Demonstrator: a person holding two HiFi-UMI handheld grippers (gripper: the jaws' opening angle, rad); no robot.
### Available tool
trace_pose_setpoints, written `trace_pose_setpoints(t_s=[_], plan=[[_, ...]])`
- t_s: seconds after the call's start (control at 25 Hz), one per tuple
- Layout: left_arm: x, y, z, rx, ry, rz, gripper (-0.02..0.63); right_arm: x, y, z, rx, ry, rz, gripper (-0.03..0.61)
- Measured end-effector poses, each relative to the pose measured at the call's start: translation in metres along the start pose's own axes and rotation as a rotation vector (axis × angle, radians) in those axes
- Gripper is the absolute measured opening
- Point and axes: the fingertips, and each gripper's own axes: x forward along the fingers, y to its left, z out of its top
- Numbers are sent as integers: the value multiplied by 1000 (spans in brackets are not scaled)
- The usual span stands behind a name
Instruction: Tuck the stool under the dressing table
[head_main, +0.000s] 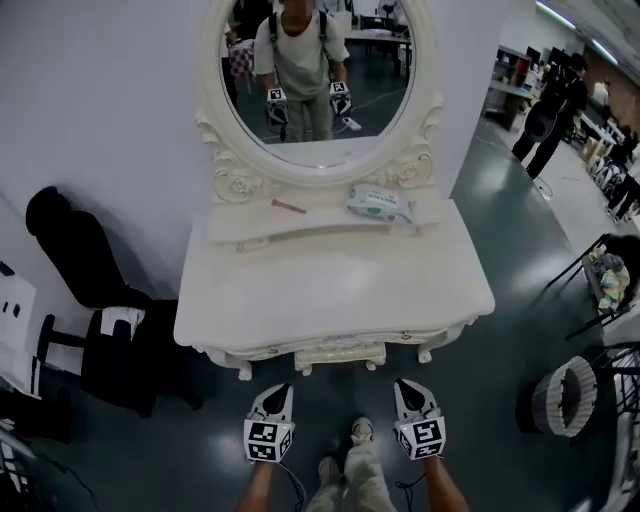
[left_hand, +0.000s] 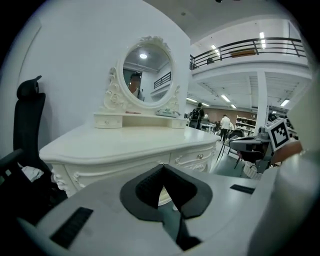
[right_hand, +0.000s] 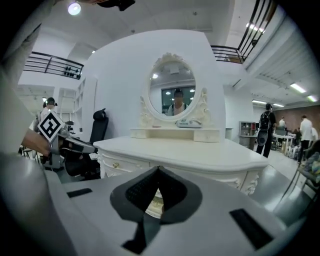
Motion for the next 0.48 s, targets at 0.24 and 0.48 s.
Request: trace_pose_setpoints(t_s=[0.24,0.48], plan=[[-27,2,58,2,-63,22,14,-31,-10,50,-30,-47,-27,0],[-51,-9,96,39,-85,15,14,-64,-8,88,-29,-82,-43,0]])
